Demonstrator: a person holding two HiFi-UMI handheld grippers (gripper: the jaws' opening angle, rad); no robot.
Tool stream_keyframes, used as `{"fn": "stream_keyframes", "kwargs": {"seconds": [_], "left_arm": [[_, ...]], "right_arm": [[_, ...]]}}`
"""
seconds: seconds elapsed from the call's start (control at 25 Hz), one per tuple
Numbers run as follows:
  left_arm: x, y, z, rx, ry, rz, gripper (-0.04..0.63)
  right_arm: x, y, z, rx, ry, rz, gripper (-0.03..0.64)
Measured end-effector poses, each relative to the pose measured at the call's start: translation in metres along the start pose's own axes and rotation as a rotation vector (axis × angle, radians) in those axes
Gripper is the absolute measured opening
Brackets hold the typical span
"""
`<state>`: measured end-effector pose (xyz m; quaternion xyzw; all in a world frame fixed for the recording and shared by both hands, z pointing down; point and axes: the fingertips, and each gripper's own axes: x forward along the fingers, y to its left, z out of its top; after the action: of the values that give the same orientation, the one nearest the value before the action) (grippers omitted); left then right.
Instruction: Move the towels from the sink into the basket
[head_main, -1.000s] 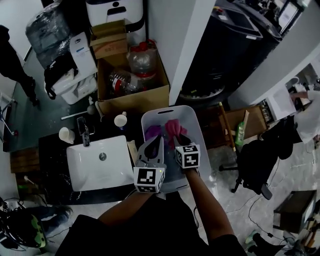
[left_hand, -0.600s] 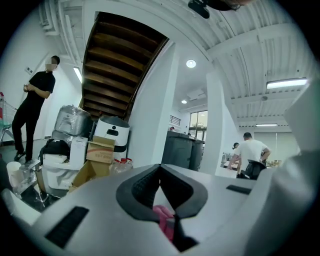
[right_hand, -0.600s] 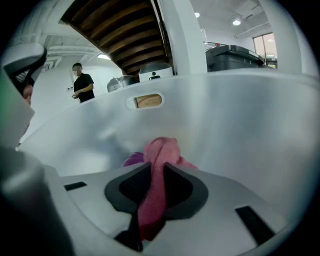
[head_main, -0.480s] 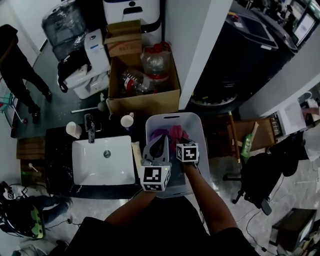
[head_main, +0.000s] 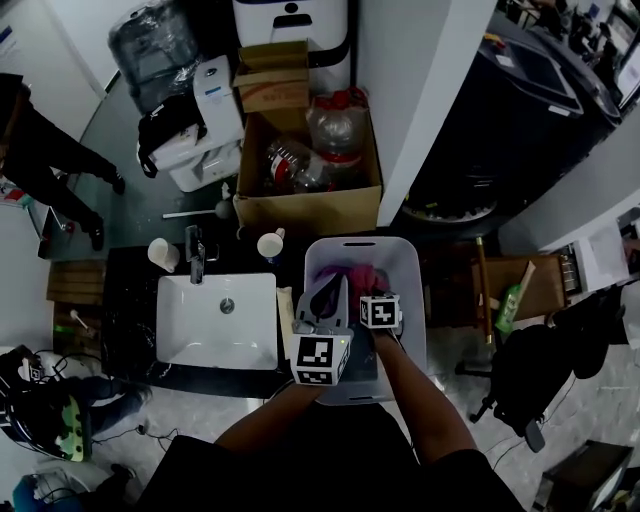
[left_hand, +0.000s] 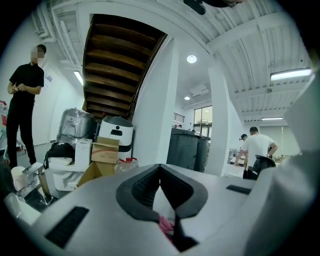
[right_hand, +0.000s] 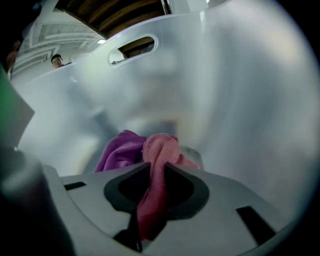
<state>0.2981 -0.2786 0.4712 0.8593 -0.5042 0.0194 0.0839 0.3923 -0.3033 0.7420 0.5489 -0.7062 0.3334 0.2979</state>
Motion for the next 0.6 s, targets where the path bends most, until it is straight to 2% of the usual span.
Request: {"fn": "stream_keyframes", "kwargs": {"seconds": [0.28, 0.4, 0.6], "left_arm": [[-0.001, -0.007, -0.003, 0.013, -0.003, 0.011, 0.012], [-0.004, -0.01, -0.005, 0.011, 0.002, 0.013, 0.012], [-0.012, -0.01, -0.007, 0.008, 0.006, 0.028, 0.012]], "right_arm": [[0.009, -0.003, -0.016, 0.022, 0.012, -0.001, 0.13], [0.003, 0.0, -0.006, 0.022, -0.015, 0.009, 0.166], [-0.016, 0.016, 0.016, 0.066, -0.066, 0.063, 0.169]]}}
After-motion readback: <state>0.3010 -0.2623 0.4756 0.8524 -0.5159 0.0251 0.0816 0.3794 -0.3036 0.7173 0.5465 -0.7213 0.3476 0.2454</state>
